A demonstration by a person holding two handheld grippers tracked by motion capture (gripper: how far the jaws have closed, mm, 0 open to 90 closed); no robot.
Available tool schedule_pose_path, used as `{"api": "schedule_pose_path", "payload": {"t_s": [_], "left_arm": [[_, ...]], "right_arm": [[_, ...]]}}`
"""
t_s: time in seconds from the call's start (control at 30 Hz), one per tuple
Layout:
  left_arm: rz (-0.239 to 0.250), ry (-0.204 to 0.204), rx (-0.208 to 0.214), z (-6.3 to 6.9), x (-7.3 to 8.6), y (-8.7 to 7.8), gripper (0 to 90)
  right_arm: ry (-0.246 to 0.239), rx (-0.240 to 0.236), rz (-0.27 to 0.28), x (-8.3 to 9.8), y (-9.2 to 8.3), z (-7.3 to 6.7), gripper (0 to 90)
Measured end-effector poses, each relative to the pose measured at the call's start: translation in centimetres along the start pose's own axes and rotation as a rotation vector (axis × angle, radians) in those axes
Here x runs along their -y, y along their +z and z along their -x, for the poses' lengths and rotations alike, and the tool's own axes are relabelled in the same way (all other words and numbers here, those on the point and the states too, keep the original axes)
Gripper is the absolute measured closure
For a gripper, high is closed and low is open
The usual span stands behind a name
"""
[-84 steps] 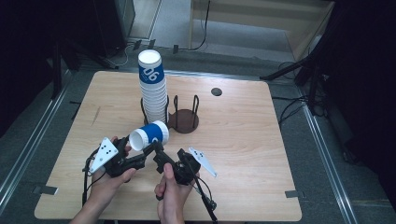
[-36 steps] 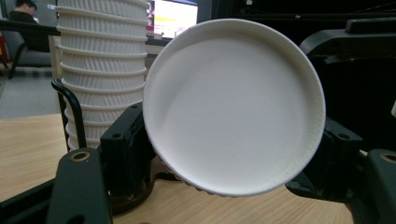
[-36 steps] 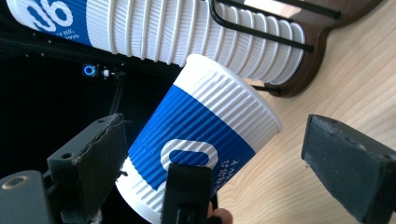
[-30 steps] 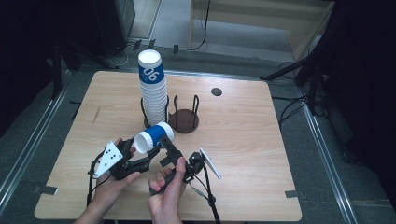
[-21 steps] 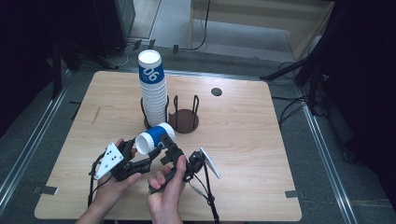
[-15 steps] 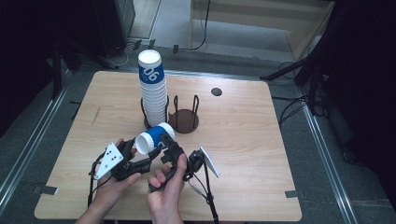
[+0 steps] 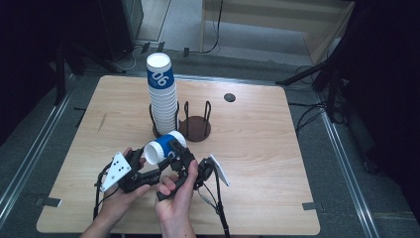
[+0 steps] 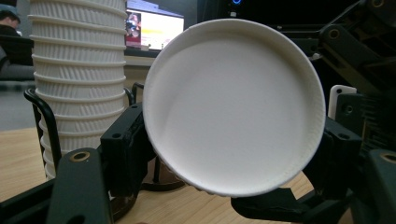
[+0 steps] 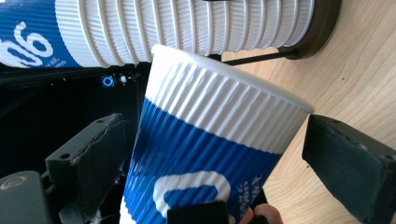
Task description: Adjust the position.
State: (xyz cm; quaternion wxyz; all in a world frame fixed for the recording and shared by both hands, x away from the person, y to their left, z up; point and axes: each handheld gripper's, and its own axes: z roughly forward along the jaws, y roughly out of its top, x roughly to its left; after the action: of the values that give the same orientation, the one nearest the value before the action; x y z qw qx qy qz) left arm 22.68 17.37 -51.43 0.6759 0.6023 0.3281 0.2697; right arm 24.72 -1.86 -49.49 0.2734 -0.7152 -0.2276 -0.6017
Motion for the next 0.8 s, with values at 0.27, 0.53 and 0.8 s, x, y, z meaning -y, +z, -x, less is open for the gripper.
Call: {"api": "schedule_pose_path", "payload": {"t_s": [0.27, 0.53, 0.8], "left_arm": [[-0.002, 0.007, 0.011, 0.2, 0.1, 0.0, 27.5], [-0.001, 0.003, 0.015, 0.2, 0.1, 0.0, 27.5], [-0.005, 0.0, 0.023, 0.1, 0.1, 0.0, 27.5]], "right_arm": [[0.041, -0.002, -0.021, -0.4, 0.5, 0.4, 6.5], [0.062, -0.013, -0.032, -0.5, 0.8, 0.4, 6.6], [0.094, -0.022, -0.056, -0.9, 1.2, 0.8, 8.3]]}}
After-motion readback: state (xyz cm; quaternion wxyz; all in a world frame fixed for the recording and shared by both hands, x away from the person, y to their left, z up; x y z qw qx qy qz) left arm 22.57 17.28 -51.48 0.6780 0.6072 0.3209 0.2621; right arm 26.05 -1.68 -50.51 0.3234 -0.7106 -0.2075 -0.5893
